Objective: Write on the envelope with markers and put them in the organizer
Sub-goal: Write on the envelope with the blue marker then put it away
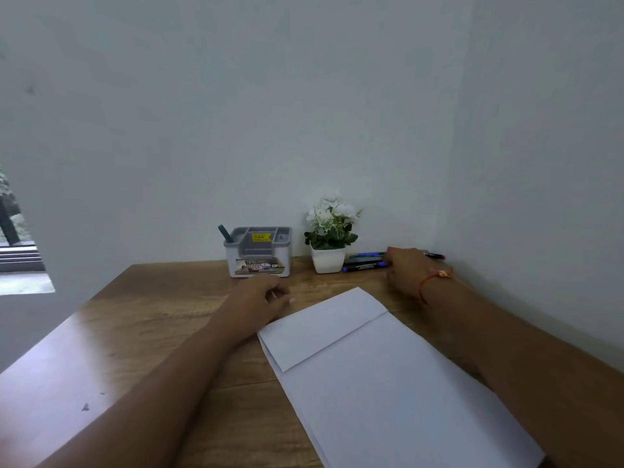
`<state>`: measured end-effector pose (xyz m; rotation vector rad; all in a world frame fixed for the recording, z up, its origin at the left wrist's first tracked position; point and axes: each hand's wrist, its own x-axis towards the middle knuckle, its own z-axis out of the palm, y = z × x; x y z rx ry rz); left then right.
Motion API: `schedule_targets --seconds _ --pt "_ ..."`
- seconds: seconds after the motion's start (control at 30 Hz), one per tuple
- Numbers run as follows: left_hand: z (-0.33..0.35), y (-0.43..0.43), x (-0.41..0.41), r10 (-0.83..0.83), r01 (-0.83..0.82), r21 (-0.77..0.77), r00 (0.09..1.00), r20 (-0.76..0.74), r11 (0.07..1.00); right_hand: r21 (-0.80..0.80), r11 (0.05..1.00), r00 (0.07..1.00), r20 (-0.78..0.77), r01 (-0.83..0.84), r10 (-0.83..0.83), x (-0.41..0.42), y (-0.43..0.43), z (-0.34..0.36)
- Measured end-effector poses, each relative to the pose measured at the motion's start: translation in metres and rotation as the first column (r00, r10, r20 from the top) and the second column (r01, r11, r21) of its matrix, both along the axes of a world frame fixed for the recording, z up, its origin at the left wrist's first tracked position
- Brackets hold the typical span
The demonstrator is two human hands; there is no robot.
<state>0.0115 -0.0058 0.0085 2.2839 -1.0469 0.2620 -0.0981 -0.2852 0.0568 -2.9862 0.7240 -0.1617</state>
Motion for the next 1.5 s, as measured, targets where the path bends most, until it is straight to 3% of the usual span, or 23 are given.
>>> schedule_targets --seconds 0.3,0.47,0.63,0.77,0.87,0.93,1.03,1.13,1.2,1.27,1.37,1.5 --pt "-0.004 0.003 0.012 -0.010 0.010 -0.028 1.000 0.018 1.000 -0.063 0.981 0.982 -0.051 -0.185 0.182 0.034 -0.019 -0.033" --pt "-0.002 0.002 0.009 -0.026 0.027 -0.029 0.999 0.029 0.999 -0.199 0.965 0.983 0.035 -0.168 0.178 0.038 -0.024 -0.043" --pt "0.000 0.002 0.006 -0.035 0.035 -0.014 0.999 0.039 0.999 -0.237 0.957 0.982 0.045 -0.166 0.181 0.039 -0.026 -0.046" --pt "0.000 0.003 0.008 -0.034 0.034 -0.018 0.999 0.008 0.999 -0.313 0.925 0.976 -0.029 -0.214 0.216 0.034 -0.025 -0.043" --pt "0.001 0.002 0.007 -0.029 0.029 -0.018 0.999 0.014 0.999 -0.449 0.851 0.958 -0.039 -0.271 0.285 0.024 -0.015 -0.037" --pt "0.003 0.002 0.004 -0.032 0.033 -0.030 0.999 0.022 0.999 -0.543 0.787 0.919 0.066 -0.293 0.388 0.017 -0.002 -0.032" --pt "0.007 0.001 -0.002 -0.028 0.031 -0.070 0.999 0.042 0.997 -0.590 0.755 0.767 0.331 -0.286 0.549 0.011 0.025 -0.018" --pt "0.010 0.000 -0.011 -0.039 0.045 -0.123 0.998 0.047 0.991 -0.400 0.859 0.660 0.557 -0.319 0.505 0.005 0.061 -0.002" --pt "0.012 -0.001 -0.016 -0.047 0.049 -0.174 0.999 0.017 0.984 -0.140 0.903 0.605 0.700 -0.405 0.380 -0.002 0.082 0.004" --pt "0.013 -0.002 -0.020 -0.054 0.052 -0.203 0.999 -0.004 0.978 0.166 0.857 0.603 0.773 -0.489 0.195 -0.004 0.093 0.001" --pt "0.015 -0.002 -0.022 -0.065 0.061 -0.194 0.998 -0.018 0.979 0.543 0.633 0.655 0.752 -0.552 -0.074 0.000 0.095 -0.012" --pt "0.015 -0.004 -0.021 -0.067 0.073 -0.130 0.996 0.050 0.989 0.729 0.171 0.683 0.682 -0.663 -0.260 -0.002 0.097 -0.021"
